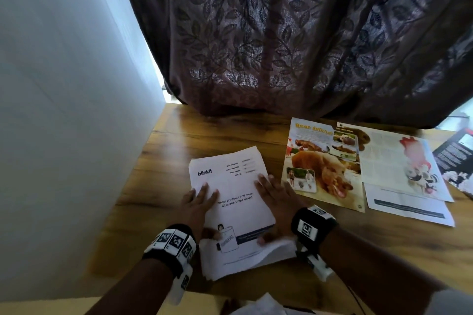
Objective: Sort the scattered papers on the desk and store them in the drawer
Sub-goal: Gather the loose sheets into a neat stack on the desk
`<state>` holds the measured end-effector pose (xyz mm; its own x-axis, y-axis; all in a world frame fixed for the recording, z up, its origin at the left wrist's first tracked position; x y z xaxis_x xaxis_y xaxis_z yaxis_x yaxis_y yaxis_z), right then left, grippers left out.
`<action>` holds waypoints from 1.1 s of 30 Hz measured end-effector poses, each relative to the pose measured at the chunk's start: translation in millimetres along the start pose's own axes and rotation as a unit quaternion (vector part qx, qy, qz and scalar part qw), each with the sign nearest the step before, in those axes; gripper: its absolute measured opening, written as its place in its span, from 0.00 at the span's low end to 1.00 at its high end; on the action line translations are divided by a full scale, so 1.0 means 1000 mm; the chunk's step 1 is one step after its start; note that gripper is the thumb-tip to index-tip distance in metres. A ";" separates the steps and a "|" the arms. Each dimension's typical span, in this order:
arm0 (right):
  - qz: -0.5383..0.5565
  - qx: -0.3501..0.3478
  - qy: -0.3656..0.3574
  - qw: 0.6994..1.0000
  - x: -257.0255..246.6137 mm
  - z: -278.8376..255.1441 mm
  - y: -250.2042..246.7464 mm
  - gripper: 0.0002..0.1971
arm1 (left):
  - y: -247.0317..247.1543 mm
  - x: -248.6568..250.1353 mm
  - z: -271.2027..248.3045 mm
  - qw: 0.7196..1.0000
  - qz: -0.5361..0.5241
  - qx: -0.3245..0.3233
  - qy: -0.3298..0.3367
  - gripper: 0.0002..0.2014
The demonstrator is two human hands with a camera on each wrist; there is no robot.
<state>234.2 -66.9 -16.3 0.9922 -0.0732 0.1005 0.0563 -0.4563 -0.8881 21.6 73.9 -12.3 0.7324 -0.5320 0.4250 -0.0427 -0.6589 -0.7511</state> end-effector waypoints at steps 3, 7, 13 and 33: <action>0.003 -0.006 0.003 1.000 0.007 -0.028 0.019 0.77 | 0.002 -0.002 -0.004 0.999 0.019 -0.029 0.005 0.69; -0.045 -0.013 0.044 0.998 0.012 -0.048 0.045 0.70 | 0.001 0.000 -0.008 0.998 0.032 -0.046 0.011 0.72; -0.063 -0.010 0.047 0.997 0.009 -0.058 0.046 0.63 | -0.001 0.000 -0.008 0.999 0.021 -0.050 0.008 0.72; -0.006 0.009 0.042 0.999 -0.031 -0.066 0.024 0.57 | -0.008 -0.004 -0.012 0.999 0.022 -0.037 0.009 0.71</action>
<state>198.0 -134.0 -11.7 0.9787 -0.1416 0.1486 0.0718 -0.4420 -0.8941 11.0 74.8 -2.0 0.7164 -0.5707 0.4014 -0.1252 -0.6711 -0.7307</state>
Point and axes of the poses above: each hand's wrist, its own z-axis towards the middle knuckle, its own y-axis out of the palm, x = y × z, the point moved 4 cm from there along z, towards the middle knuckle, and after that the axes turned 15 degrees about -z, right-handed, at the moved point
